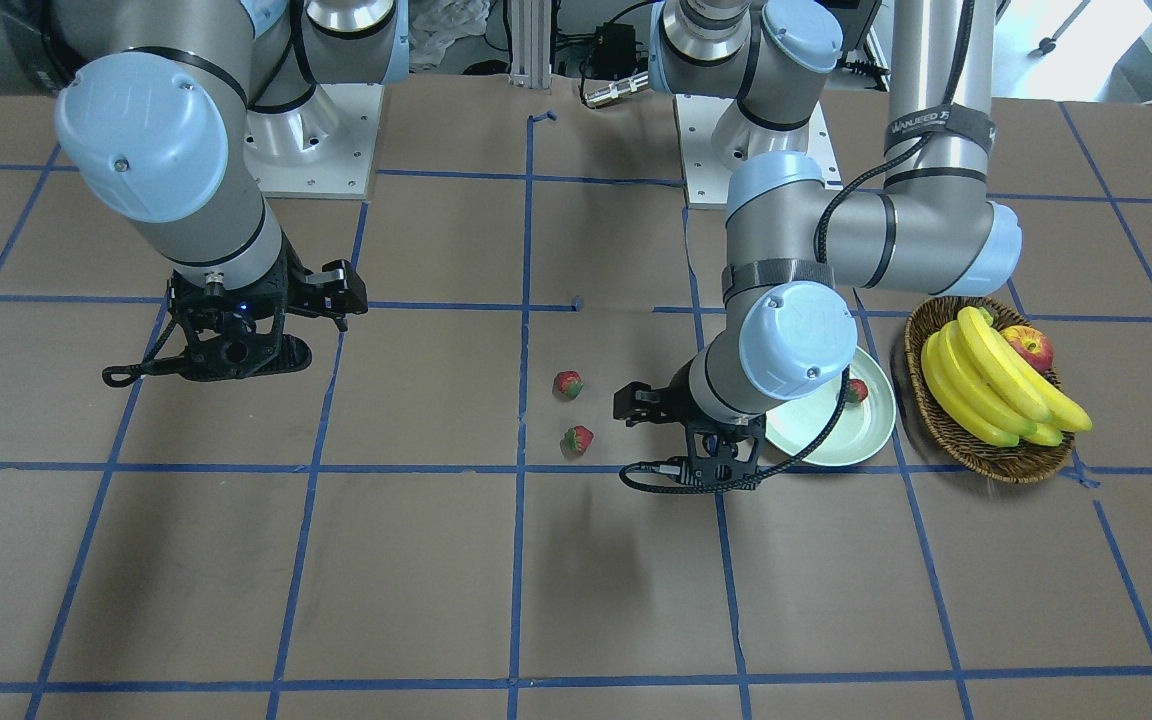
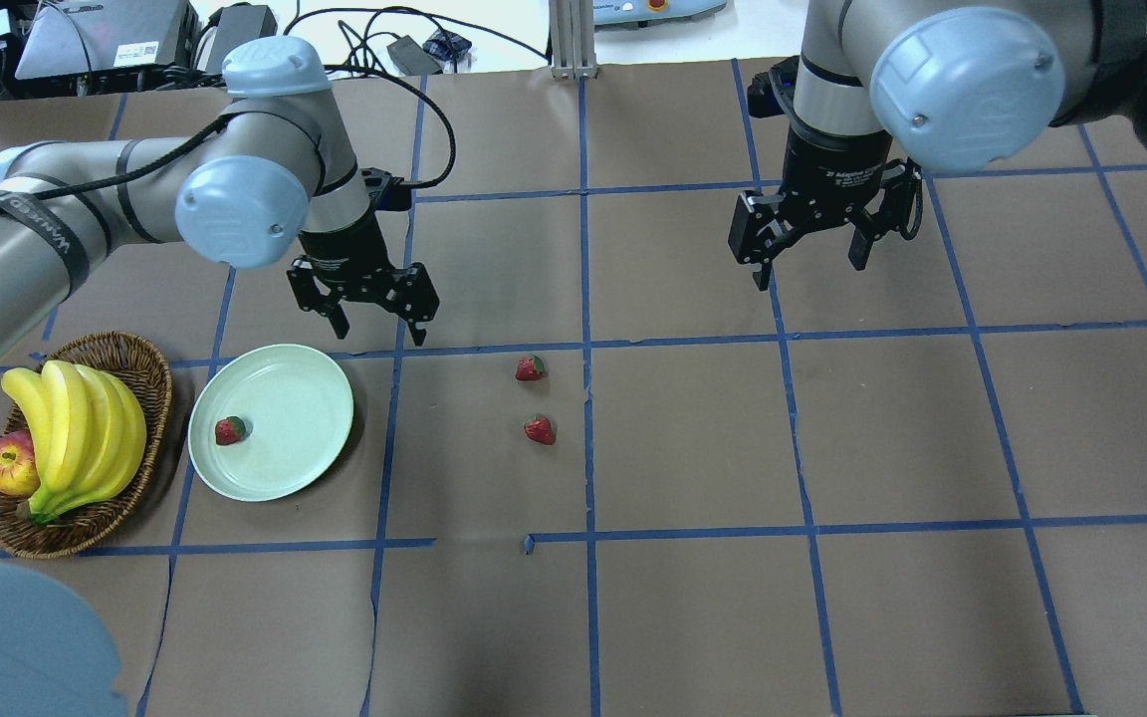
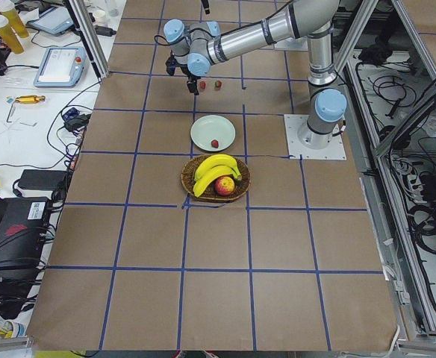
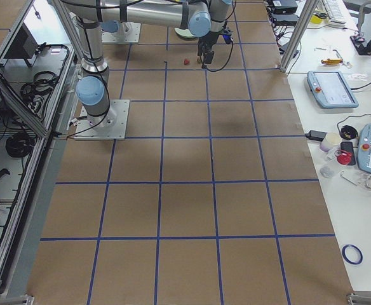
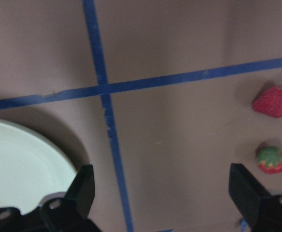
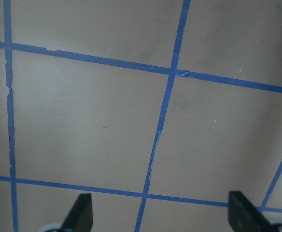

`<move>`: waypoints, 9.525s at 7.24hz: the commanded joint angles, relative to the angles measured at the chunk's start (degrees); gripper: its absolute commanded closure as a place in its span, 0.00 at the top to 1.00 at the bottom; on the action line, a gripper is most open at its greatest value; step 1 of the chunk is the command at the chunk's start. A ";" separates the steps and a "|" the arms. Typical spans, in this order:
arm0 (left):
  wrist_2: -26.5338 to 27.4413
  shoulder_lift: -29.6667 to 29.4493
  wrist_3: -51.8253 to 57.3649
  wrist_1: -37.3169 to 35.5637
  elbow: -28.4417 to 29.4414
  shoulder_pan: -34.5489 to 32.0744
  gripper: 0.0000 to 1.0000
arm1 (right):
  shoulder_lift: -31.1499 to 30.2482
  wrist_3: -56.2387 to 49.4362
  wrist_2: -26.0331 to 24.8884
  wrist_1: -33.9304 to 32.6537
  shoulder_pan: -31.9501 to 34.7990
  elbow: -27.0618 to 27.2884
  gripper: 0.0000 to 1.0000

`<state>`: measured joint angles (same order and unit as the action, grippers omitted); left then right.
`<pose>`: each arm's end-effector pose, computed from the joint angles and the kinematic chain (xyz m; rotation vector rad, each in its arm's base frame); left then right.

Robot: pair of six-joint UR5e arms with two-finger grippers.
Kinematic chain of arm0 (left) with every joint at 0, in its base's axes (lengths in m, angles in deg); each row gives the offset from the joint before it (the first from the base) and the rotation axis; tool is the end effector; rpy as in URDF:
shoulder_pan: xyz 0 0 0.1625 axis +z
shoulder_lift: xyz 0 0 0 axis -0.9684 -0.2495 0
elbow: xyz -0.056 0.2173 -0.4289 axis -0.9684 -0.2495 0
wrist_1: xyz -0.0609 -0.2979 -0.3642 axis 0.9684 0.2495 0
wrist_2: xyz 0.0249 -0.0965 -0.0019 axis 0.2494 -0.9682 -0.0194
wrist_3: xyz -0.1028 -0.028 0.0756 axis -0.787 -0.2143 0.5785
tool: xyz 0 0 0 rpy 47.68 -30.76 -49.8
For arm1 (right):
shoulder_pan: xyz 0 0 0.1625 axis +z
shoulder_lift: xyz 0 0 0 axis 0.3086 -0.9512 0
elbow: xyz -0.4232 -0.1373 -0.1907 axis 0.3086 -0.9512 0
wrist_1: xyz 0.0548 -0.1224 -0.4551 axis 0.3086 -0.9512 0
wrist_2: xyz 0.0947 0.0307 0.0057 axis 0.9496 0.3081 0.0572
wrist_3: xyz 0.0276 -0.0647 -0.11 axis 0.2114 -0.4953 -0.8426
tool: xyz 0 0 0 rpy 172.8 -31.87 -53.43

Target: Collect all strawberries into plate

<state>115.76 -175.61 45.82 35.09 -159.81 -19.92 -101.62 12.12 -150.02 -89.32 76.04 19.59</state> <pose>-0.2176 -0.6448 0.2436 -0.0132 -2.9748 -0.3224 0.1706 -0.6060 0.4112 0.2592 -3.0735 -0.3231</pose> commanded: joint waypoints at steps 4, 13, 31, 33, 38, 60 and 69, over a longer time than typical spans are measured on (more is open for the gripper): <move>-7.80 -7.60 -4.18 -4.18 -0.06 -4.10 0.96 | -0.08 0.00 -0.01 0.22 -0.50 -0.03 1.00; -1.94 -5.96 -2.86 -1.47 2.38 -4.81 0.00 | -0.08 0.00 -0.01 0.13 -0.50 0.14 1.00; -5.20 -0.76 -5.45 10.06 -2.08 -2.76 1.00 | 0.01 -0.88 -0.01 -0.22 -0.59 0.14 1.00; -11.57 -1.02 -6.99 9.97 -4.45 -3.84 1.00 | -0.08 -0.88 -0.01 -0.13 -0.59 0.23 1.00; -13.60 -6.56 -6.29 6.46 -4.45 -4.19 0.82 | 0.01 -0.79 -0.01 -0.04 -0.59 0.23 1.00; 19.62 5.54 14.58 13.84 3.71 11.03 1.00 | -0.16 -0.35 0.00 0.05 -2.08 -1.17 1.00; 9.51 14.97 0.83 18.48 10.49 2.32 1.00 | -4.91 3.25 2.62 0.84 -1.91 -4.25 1.00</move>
<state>125.97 -161.00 46.75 52.20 -149.35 -16.62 -106.49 15.03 -148.50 -88.55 74.18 15.44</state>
